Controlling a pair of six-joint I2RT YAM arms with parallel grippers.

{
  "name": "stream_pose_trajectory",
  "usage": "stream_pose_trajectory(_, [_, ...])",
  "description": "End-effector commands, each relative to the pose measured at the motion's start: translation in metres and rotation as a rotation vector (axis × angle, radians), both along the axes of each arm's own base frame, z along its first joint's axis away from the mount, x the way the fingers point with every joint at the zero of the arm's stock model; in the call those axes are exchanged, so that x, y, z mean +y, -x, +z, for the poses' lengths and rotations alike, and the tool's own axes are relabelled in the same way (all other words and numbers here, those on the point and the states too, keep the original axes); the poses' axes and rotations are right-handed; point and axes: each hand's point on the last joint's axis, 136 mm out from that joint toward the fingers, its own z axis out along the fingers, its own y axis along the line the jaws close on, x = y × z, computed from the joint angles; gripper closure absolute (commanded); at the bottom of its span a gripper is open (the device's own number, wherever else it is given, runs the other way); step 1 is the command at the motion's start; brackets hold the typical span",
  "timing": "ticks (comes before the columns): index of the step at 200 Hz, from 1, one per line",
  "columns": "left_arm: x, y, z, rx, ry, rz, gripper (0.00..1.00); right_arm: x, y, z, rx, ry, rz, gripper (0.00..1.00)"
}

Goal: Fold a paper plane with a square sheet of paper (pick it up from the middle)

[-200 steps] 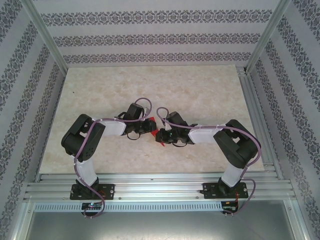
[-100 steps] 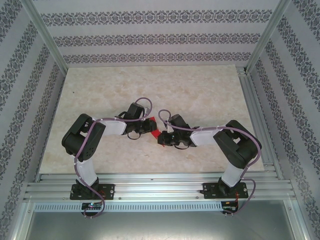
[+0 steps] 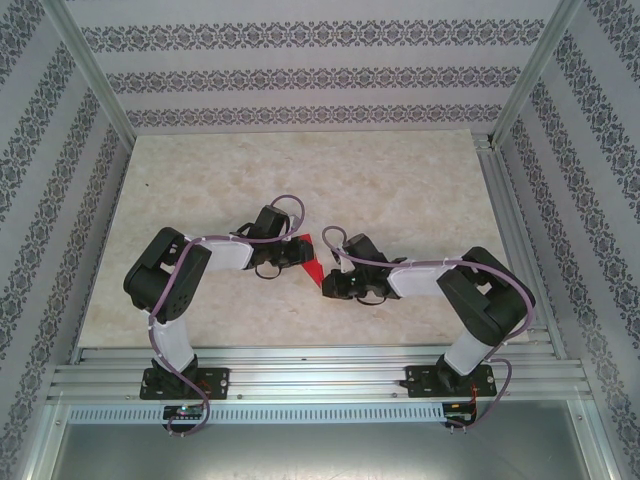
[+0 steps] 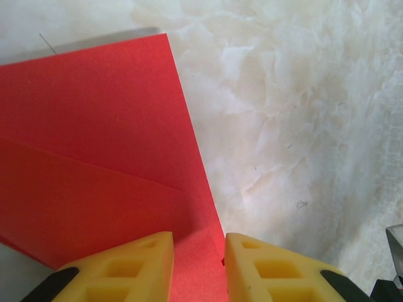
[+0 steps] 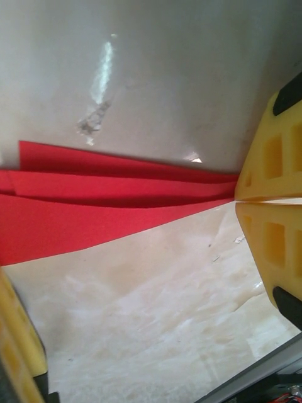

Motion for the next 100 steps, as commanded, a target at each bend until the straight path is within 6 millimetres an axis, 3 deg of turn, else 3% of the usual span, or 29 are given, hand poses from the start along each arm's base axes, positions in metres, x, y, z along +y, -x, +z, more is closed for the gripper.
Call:
stream_pose_trajectory(1, [0.009,0.007,-0.025,0.042,-0.079,0.004,0.70,-0.023,0.038,-0.022,0.124,0.101,0.054,0.90])
stream_pose_trajectory(55, [0.008,0.006,-0.022,0.038,-0.073,0.000,0.70,-0.005,-0.001,0.035,-0.064,0.051,0.036,0.88])
stream_pose_trajectory(100, [0.008,0.007,-0.024,0.050,-0.077,0.003,0.70,0.019,-0.012,0.030,-0.079,0.079,0.077,0.85])
